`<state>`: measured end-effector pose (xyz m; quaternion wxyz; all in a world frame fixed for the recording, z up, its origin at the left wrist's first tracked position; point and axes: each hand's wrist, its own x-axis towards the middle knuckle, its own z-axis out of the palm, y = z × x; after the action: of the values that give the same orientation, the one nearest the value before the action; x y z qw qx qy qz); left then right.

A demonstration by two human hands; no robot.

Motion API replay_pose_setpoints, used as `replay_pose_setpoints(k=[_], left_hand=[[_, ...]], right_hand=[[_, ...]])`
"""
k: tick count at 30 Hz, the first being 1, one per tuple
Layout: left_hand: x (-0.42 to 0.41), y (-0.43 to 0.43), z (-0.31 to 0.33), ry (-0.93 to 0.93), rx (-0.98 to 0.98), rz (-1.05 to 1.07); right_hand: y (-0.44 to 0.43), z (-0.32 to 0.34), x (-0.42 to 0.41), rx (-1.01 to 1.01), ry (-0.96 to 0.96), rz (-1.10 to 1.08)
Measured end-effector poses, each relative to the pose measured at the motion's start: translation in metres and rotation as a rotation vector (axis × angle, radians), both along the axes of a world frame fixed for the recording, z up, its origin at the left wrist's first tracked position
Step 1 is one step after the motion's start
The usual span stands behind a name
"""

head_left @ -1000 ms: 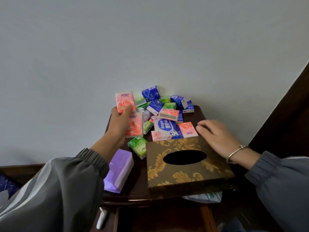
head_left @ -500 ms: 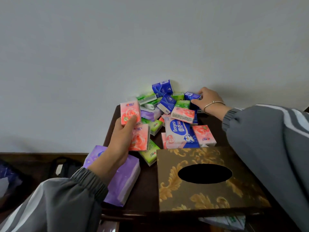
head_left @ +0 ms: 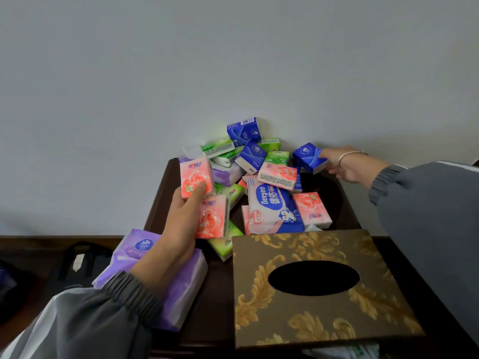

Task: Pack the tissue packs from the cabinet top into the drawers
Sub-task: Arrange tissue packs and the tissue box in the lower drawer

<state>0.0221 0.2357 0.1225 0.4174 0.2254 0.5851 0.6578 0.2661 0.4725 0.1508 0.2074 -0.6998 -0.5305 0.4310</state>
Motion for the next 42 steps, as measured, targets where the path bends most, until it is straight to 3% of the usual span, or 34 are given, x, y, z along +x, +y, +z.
replay_pose_setpoints(k=[12, 18, 21, 26, 31, 36, 42], left_hand=[[-0.001, -0.001, -0.003, 0.012, -0.034, -0.019], [0.002, -0.002, 0.004, 0.041, -0.02, 0.006], [0.003, -0.003, 0.02, 0.086, 0.043, 0.087], [0.013, -0.025, 0.069, 0.057, 0.148, 0.131], [0.04, -0.097, 0.105, 0.019, 0.236, -0.003], [0.064, -0.191, 0.079, -0.088, 0.164, -0.128], [0.082, -0.29, 0.014, -0.244, -0.019, -0.155]], right_hand=[[0.028, -0.009, -0.022, -0.147, 0.013, 0.001], [0.003, 0.004, -0.029, -0.129, 0.216, 0.022], [-0.023, 0.034, -0.018, -0.021, 0.392, 0.009], [-0.099, 0.108, 0.026, 0.207, 0.584, 0.082], [-0.221, 0.14, 0.09, 0.288, 0.83, 0.259], [-0.346, 0.088, 0.146, 0.154, 0.91, 0.415], [-0.452, 0.013, 0.167, -0.17, 0.782, 0.387]])
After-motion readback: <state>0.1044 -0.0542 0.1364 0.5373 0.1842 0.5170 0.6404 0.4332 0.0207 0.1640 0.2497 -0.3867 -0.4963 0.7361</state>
